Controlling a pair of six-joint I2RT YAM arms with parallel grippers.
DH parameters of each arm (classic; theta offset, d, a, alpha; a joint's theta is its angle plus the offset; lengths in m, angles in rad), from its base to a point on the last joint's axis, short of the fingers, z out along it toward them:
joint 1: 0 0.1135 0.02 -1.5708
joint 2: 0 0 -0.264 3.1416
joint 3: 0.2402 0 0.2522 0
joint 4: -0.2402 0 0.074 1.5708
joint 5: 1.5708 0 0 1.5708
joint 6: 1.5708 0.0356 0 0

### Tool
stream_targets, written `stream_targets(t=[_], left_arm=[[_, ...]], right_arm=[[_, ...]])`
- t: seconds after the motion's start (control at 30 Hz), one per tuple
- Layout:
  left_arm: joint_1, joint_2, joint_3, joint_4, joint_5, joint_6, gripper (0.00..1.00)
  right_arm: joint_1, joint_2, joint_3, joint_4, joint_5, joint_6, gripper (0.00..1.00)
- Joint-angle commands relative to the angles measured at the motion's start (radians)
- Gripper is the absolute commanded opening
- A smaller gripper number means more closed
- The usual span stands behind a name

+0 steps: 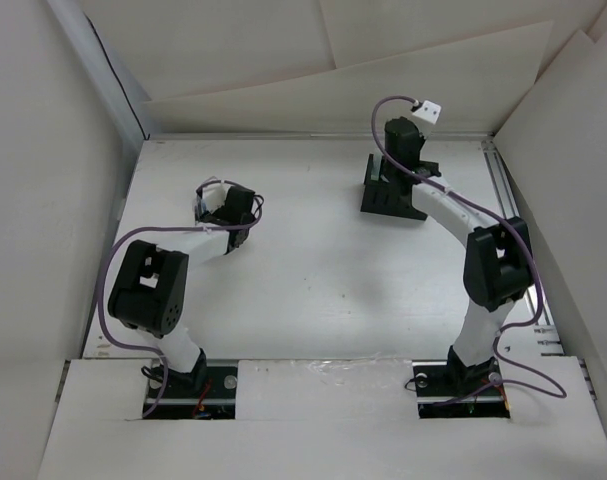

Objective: Sort the stationery into containers
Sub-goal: Place the pen in the storage box.

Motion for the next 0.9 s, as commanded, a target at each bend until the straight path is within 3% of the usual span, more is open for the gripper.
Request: stream_targets(t=[0.0,0.07,0.27,0.5,0.63,0.67,0.87], left_arm=[[0.012,0.027,0.019,-0.029,-0.066,0.000,0.57],[0.021,0.048,0.037,-0.049,-0.066,0.000,0.57],[0.049,0.068,0.080,-0.089,-0.043,0.009,0.55],[0.109,0.105,0.090,-0.080,0.061,0.029,0.54],[0.109,0.123,0.099,-0.080,0.061,0.039,0.53],[0.109,0.133,0.108,-0.089,0.061,0.039,0.52],[0.109,0.133,0.108,-0.089,0.070,0.048,0.49]], right_arm=[[0.012,0.008,-0.017,0.033,0.060,0.000,0.10],[0.022,0.008,-0.028,0.033,0.060,0.009,0.10],[0.034,-0.002,-0.048,0.033,0.060,0.018,0.23],[0.043,-0.021,-0.068,0.033,0.060,0.027,0.27],[0.052,-0.043,-0.068,0.033,0.050,0.036,0.39],[0.052,-0.052,-0.077,0.033,0.050,0.036,0.48],[0.062,-0.104,-0.088,0.033,0.041,0.036,0.78]])
